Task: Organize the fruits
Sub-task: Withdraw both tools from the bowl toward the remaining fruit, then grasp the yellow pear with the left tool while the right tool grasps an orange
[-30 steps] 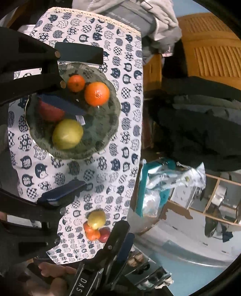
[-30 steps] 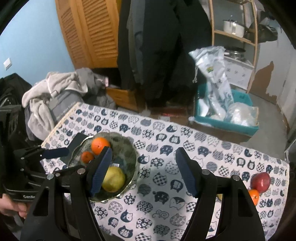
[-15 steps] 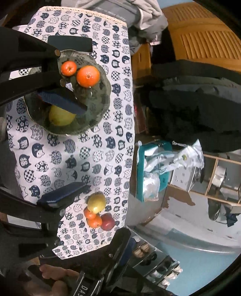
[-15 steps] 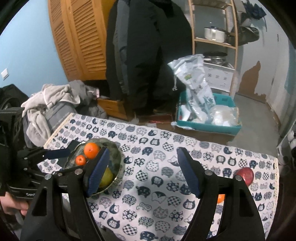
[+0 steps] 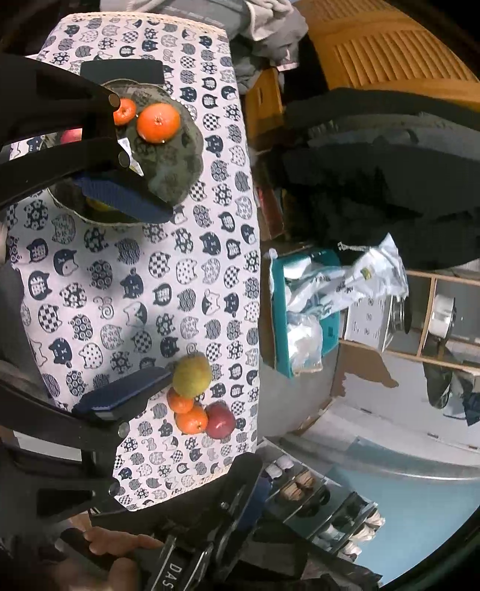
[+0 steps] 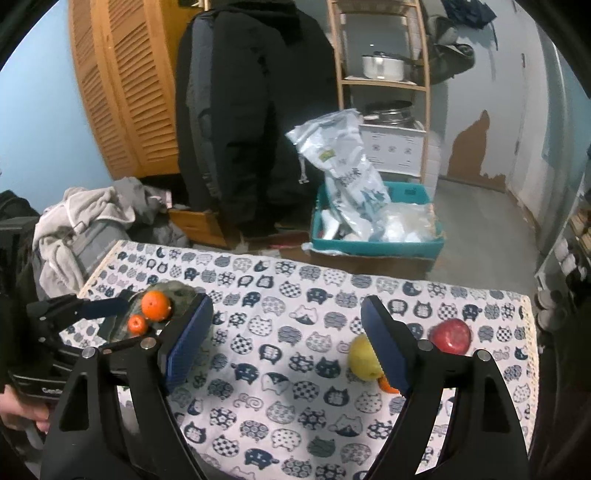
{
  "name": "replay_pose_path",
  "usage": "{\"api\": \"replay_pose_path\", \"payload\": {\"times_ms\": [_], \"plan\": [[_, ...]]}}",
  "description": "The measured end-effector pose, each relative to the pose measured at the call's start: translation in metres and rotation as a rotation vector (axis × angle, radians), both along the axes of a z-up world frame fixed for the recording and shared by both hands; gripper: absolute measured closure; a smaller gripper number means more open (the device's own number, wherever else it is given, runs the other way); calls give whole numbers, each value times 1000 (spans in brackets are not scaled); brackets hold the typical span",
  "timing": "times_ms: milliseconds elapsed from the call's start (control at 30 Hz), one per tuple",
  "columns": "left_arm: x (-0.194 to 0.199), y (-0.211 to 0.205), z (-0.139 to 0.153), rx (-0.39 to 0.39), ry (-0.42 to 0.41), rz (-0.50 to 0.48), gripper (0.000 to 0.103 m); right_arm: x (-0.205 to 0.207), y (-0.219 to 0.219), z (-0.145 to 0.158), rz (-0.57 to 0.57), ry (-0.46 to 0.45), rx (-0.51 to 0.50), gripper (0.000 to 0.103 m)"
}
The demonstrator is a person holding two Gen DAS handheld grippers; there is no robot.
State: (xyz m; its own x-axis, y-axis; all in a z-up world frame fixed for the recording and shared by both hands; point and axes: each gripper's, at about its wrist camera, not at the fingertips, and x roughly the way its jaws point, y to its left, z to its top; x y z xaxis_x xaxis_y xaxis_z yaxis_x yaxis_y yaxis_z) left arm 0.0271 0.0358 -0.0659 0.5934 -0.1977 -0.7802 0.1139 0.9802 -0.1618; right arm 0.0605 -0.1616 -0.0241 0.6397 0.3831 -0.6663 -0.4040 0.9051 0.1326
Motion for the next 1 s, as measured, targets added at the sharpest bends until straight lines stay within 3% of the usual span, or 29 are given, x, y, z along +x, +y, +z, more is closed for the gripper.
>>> {"api": "replay_pose_path", "payload": {"times_ms": [533, 1000], "plan": [[15, -44, -3, 2, 29, -59, 21, 4, -51, -1, -75, 11, -9, 19], [51, -79, -32, -23, 142, -83, 20, 32, -101, -27, -168, 98, -49, 18]]}}
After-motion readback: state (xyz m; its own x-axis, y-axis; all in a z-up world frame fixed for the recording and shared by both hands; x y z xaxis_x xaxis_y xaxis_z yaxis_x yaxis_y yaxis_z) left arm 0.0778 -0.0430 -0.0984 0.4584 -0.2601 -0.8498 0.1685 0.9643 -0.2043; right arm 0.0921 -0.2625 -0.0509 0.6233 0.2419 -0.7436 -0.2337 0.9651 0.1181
